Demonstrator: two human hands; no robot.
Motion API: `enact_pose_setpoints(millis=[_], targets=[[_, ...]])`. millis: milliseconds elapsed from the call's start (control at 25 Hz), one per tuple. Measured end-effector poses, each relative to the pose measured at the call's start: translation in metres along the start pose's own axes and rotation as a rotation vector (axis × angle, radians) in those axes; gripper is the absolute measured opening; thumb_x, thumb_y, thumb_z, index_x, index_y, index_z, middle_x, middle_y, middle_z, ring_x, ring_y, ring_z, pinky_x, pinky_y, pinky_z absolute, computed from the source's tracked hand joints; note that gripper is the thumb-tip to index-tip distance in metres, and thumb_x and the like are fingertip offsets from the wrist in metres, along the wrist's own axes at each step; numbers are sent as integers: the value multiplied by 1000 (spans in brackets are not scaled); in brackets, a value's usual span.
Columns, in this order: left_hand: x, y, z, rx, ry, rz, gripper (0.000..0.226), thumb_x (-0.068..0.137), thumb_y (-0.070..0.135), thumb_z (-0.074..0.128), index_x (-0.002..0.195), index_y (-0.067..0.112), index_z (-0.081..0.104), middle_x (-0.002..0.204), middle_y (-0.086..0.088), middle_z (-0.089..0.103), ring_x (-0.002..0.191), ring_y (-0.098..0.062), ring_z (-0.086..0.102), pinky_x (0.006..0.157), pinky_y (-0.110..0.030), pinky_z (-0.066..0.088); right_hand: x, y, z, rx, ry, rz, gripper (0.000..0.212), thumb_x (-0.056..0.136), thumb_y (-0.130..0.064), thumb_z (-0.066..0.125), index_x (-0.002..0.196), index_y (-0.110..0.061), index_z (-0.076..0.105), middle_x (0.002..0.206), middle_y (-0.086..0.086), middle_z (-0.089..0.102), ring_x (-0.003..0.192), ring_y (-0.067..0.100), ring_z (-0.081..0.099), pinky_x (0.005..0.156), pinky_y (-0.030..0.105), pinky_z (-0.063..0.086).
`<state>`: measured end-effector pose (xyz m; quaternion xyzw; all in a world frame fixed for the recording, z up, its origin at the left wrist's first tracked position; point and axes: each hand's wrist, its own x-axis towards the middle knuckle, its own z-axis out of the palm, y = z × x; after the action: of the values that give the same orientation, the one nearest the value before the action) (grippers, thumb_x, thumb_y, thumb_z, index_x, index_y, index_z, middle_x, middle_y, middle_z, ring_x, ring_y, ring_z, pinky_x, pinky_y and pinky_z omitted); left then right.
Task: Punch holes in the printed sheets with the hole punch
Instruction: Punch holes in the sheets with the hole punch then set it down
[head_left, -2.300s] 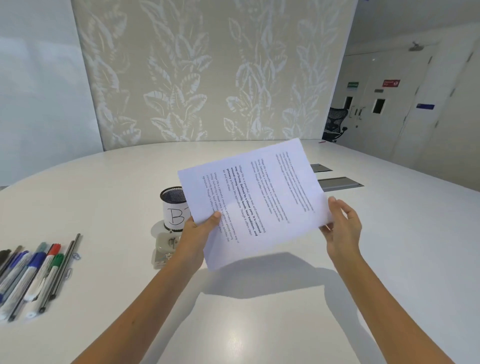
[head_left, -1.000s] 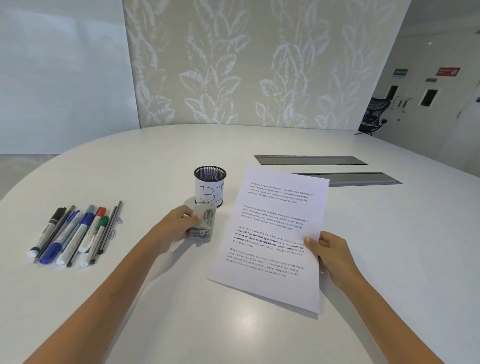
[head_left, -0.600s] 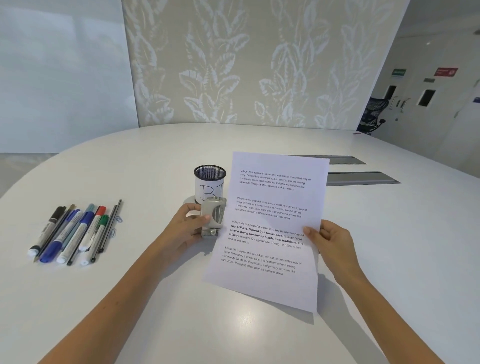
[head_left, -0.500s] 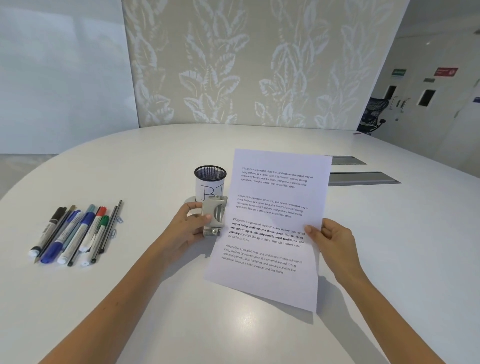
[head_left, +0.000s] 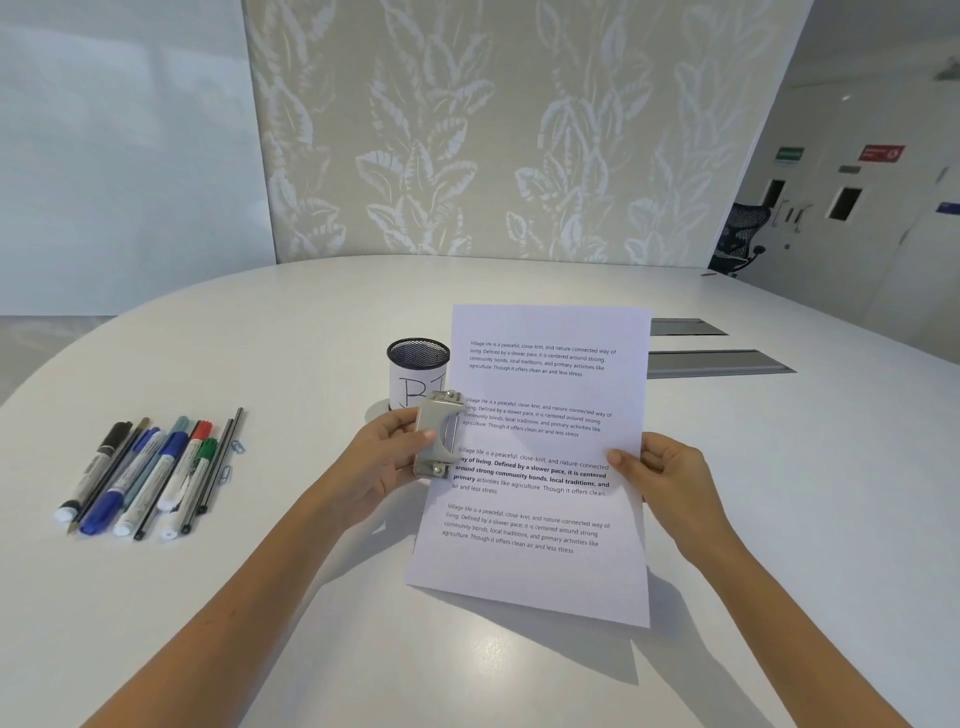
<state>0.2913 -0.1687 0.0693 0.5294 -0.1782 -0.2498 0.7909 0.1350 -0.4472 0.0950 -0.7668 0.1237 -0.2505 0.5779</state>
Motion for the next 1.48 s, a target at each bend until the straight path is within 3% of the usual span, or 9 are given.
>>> enact_pose_setpoints(millis=[160, 360, 760, 880, 1040, 1120, 1280, 1480], targets=[[0, 3, 4, -5, 7, 6, 48, 79, 11, 71, 124, 4, 55, 108, -14, 65, 89, -30, 69, 77, -36, 60, 1, -3, -4, 27, -9, 17, 8, 84, -10, 69, 88, -16, 73, 85, 1, 78, 83, 27, 74, 77, 40, 58], [-3, 4, 10, -20, -21, -1, 39, 84, 9, 66, 122, 6, 57, 106, -12, 69, 89, -31, 71, 69, -33, 59, 0, -3, -8, 76, 1, 31, 10, 84, -9, 69, 91, -16, 73, 88, 2, 78, 85, 26, 74, 77, 38, 59], [-9, -1, 19, -70, 13, -73, 40, 82, 12, 67, 120, 5, 58, 101, -13, 73, 85, -32, 72, 65, -33, 59, -1, 1, -13, 93, -14, 58, 12, 84, -7, 69, 90, -16, 74, 88, 4, 78, 80, 24, 74, 79, 39, 58], [-15, -2, 15, -45, 53, -106, 45, 78, 17, 70, 119, 4, 59, 98, -10, 74, 79, -27, 72, 62, -29, 58, -4, 4, -7, 112, -47, 80, 14, 84, -7, 68, 91, -17, 74, 89, 4, 78, 80, 23, 74, 72, 33, 60], [-24, 1, 0, 37, 86, -136, 35, 84, 19, 67, 115, 3, 64, 95, -8, 74, 77, -23, 71, 63, -30, 60, -9, 9, 13, 127, -94, 100, 14, 85, -6, 68, 91, -17, 74, 87, 3, 78, 75, 18, 74, 58, 22, 55], [-30, 4, -11, 67, 128, -158, 33, 86, 21, 66, 113, 1, 65, 93, -8, 74, 75, -22, 70, 64, -30, 60, -11, 11, 27, 127, -120, 111, 13, 85, -6, 67, 92, -15, 73, 86, 2, 78, 73, 17, 74, 55, 20, 53], [-43, 10, -30, 99, 192, -181, 35, 84, 28, 67, 109, 3, 68, 88, -10, 73, 64, -18, 69, 51, -23, 54, -13, 13, 54, 145, -151, 139, 12, 86, -3, 65, 89, -12, 72, 78, -1, 78, 64, 10, 72, 48, 14, 48], [-50, 17, -48, 118, 232, -218, 31, 82, 29, 71, 102, 5, 71, 78, -11, 74, 59, -20, 68, 51, -25, 55, -16, 13, 72, 157, -166, 162, 11, 86, -3, 65, 90, -11, 72, 76, -3, 78, 61, 7, 71, 44, 10, 45]])
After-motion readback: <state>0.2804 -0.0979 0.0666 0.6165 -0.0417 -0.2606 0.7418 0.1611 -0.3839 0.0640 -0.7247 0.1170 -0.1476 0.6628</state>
